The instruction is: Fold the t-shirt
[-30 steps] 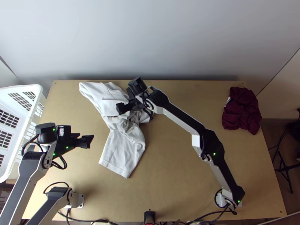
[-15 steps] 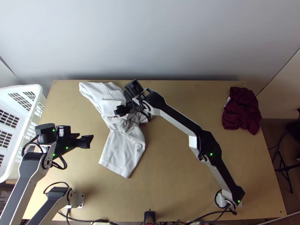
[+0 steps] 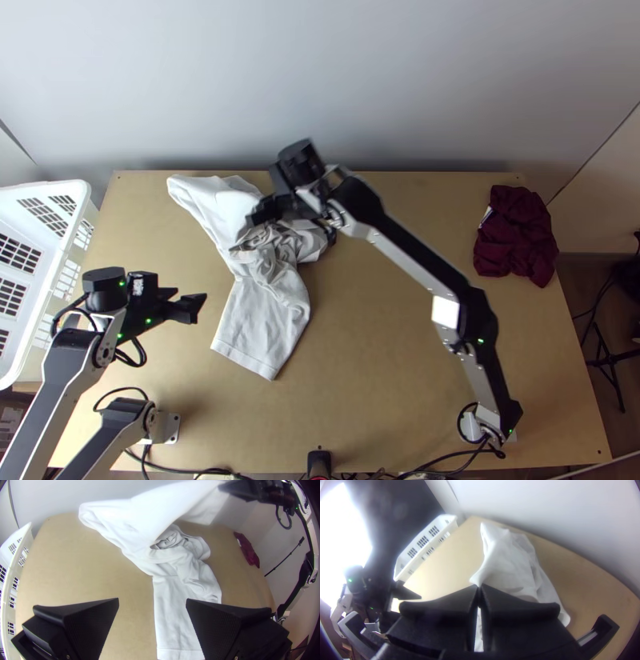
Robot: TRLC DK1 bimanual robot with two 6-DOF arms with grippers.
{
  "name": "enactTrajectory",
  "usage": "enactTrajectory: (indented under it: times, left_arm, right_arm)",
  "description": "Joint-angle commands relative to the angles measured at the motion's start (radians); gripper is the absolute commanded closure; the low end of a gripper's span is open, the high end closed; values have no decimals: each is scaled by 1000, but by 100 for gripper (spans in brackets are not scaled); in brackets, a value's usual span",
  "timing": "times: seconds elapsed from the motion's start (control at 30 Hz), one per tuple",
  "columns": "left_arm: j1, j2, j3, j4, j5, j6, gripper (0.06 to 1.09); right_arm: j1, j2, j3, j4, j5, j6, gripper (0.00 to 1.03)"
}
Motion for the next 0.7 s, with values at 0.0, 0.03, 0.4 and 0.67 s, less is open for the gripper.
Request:
enactTrajectory:
  times: [0.0,0.03,0.4,0.67]
  left_arm:
    - [-142,-17,-3,-6,-1,-40,11]
    - [-168,-17,-3,-6,-1,-49,11]
    - [-601,42,-3,-16,-2,-132,11]
    - [-774,109,11,-5,-4,-125,11]
  right_arm:
    - [-43,-182,47,-1,31,-5,100]
    - [-56,-205,47,-1,43,-5,100]
    - [-248,-353,42,25,94,26,100]
    - [-352,-409,39,27,111,16,100]
